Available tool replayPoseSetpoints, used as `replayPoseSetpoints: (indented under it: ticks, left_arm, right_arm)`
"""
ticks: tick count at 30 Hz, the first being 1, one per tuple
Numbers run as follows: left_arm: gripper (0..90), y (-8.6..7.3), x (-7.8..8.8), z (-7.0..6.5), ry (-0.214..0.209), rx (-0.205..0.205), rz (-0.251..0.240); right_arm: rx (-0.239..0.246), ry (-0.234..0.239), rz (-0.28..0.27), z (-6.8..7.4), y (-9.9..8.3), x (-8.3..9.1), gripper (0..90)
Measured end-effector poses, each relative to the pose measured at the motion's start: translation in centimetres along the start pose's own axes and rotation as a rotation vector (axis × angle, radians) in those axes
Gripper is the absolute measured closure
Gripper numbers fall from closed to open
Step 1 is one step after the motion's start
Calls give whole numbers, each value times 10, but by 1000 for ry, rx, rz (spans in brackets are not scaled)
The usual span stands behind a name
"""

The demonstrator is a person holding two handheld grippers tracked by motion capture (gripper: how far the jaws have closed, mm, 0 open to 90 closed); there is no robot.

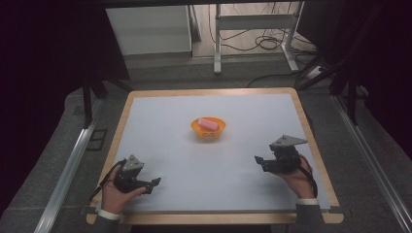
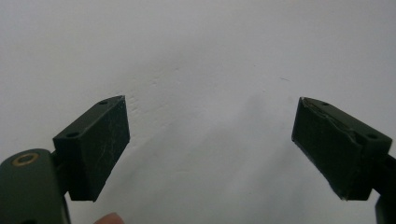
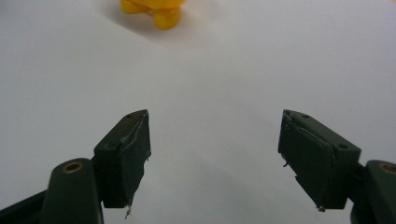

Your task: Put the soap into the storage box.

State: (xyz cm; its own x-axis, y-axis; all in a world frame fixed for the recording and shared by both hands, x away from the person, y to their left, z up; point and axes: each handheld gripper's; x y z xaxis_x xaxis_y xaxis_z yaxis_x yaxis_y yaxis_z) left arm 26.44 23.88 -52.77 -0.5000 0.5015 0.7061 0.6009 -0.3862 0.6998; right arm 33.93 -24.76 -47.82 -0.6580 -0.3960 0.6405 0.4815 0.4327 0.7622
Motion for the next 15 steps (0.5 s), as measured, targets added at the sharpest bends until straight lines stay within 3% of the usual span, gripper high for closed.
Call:
replayPoseSetpoints:
  ticks: [13,14,15]
  left_arm:
    - [117,0,0,1,-2,-4,-2]
    - [117,0,0,0,-1,-2,-1]
    - [117,0,0,0,0,-7,1]
  right_arm:
    - [-36,-6,-7,-6,-8,-1,229]
    - [-57,-36,-7,-9,-10,-2,196]
    - [-57,-36,-7,-9,-10,-2,196]
Point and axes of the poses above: each handheld gripper's, and its own axes: x roughly backward along the jaws, y roughly out of its top, z roughly to its left, and after that the axes turned 5 degrees about -y, right-handed
